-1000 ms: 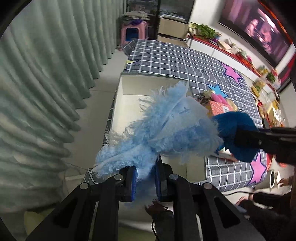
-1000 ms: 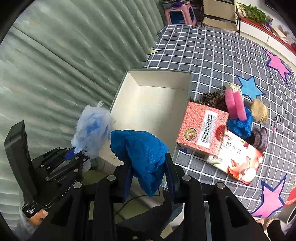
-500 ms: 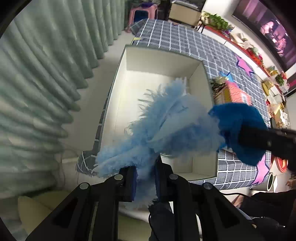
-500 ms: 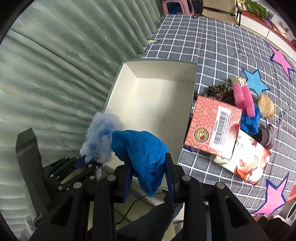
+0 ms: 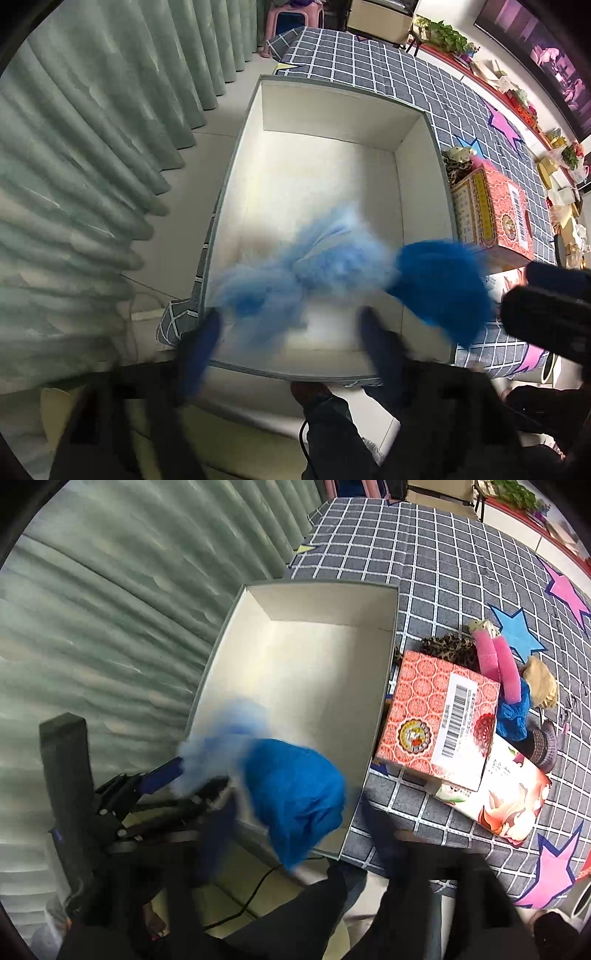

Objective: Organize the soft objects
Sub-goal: 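Open both tools to drop the plush and cloth into the white box, then grasp the pink foam block with the left tool while the right tool grasps the beige sock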

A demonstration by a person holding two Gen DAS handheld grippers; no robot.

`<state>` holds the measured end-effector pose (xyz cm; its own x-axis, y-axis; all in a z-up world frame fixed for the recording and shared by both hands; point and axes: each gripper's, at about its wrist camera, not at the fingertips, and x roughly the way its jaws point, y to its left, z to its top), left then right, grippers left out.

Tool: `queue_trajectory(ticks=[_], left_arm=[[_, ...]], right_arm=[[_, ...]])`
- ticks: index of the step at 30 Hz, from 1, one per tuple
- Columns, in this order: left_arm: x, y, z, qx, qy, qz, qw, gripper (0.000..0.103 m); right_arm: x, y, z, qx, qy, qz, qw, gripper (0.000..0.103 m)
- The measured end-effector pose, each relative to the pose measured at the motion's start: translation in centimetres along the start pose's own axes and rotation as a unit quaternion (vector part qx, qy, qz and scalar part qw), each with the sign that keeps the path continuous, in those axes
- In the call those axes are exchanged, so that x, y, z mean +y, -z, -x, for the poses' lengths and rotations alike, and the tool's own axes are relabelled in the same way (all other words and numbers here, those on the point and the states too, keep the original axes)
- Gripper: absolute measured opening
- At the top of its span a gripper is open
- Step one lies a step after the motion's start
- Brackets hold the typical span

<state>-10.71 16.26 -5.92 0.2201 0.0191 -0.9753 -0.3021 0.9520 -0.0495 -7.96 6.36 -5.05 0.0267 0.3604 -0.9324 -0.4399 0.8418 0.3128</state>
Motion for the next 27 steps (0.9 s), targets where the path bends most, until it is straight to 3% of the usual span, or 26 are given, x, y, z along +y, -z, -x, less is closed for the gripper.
queue_trajectory(ticks=[4, 11, 12, 14, 21, 24, 27], left_arm=[[0.1, -0.3, -0.3, 0.01, 0.002, 0.004, 0.9999, 0.095], [-0.3, -2.0, 1.5, 0.011, 0.107, 0.035, 0.9936, 0.103], [-0.7, -2.4, 1.8, 0.011, 0.12, 0.035, 0.9922, 0.103], [-2.0, -3.4, 2.5, 0.01, 0.136, 0.027, 0.9903, 0.103], [-9.7, -6.7, 4.2, 0.016, 0.143, -0.022, 0.9894, 0.103], [-12.7, -8.1, 4.3, 0.01, 0.113, -0.042, 0.9926, 0.103], [-14.7, -9.6, 3.8, 0.016, 0.098, -0.041, 0.9942, 0.103]], right_arm=[[-1.0, -0.1, 1.3, -0.022, 0.01, -0.018, 1.0, 0.094], [-6.9, 2.1, 5.0, -0.056, 0.013, -0.098, 0.993, 0.095], [-8.6, 2.7, 5.6, -0.061, 0.016, -0.122, 0.991, 0.103], [-11.4, 4.0, 6.5, -0.069, 0.024, -0.161, 0.984, 0.103], [-21.6, 7.7, 6.5, -0.046, 0.056, -0.278, 0.958, 0.103], [-24.9, 7.1, 5.3, -0.027, 0.068, -0.298, 0.952, 0.103], [-26.7, 4.9, 4.0, -0.016, 0.047, -0.292, 0.955, 0.103]])
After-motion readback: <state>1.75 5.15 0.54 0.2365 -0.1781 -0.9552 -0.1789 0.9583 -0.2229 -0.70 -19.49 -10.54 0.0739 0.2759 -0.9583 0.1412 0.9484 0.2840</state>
